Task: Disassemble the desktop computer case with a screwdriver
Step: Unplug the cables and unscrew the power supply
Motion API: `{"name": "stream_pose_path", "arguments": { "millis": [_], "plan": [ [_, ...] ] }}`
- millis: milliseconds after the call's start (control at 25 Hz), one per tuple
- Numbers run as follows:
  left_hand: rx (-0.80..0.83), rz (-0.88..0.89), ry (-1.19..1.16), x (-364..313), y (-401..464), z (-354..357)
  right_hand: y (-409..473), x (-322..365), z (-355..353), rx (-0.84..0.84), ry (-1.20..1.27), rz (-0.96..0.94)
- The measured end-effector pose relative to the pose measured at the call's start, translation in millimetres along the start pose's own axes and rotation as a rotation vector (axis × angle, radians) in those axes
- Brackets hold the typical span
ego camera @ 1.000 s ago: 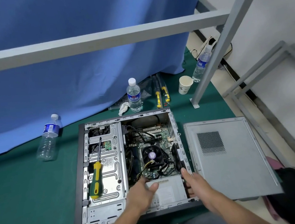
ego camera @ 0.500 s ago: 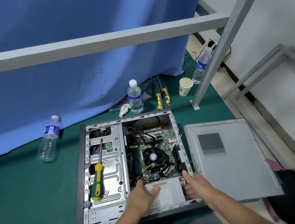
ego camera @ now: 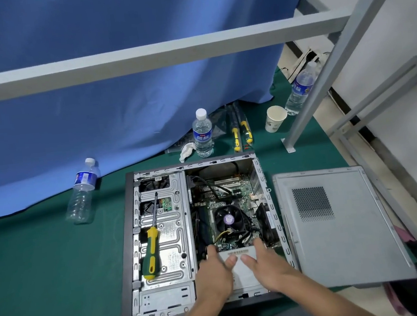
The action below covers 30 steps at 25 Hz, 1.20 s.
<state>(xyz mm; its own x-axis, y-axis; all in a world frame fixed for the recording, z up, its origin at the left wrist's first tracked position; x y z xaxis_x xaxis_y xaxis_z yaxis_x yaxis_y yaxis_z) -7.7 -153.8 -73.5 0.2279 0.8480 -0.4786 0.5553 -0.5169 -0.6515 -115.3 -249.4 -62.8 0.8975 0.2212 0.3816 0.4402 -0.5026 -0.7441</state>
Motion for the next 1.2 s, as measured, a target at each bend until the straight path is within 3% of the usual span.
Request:
{"name": "stream_pose_path", "arguments": {
  "millis": [200, 520, 680, 760, 960, 1200],
  "plan": [
    [0.029, -0.014, 0.018, 2.0, 1.2, 4.0, -1.7, -1.4, 2.3, 0.011, 0.044, 0.018],
    [0.025, -0.048, 0.03, -13.3, 20.2, -7.1, 11.3, 14.0, -8.4, -0.126, 0.043, -0.011],
    [0.048, -0.059, 0.025, -17.7, 24.7, -11.8, 10.3, 23.3, -9.6, -0.108, -0.209, -0.057],
    [0.082, -0.075, 0.034, -19.9, 30.2, -15.1, 12.1, 31.8, -14.9, -0.124, -0.448, -0.19],
    [0.168, -0.098, 0.034, -23.8, 38.6, -27.3, 32.1, 47.8, -17.6, 0.071, -0.728, -0.44],
    [0.376, -0.059, -0.234, -15.4, 26.9, -32.7, 56.4, 59.8, -31.0, 0.18, -0.686, -0.391]
  ]
}}
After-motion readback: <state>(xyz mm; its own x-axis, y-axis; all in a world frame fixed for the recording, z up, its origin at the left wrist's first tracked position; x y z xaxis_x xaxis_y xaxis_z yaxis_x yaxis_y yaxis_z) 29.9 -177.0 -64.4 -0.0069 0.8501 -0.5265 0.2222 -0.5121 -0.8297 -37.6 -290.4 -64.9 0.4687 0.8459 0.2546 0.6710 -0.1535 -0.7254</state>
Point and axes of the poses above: each hand's wrist, its own y-axis towards the middle knuckle, its own z-axis out of the palm, x = y × z, the point moved 5 cm from there along y, towards the middle knuckle, and after that the axes turned 1 degree about -x, right-handed, at the moved point
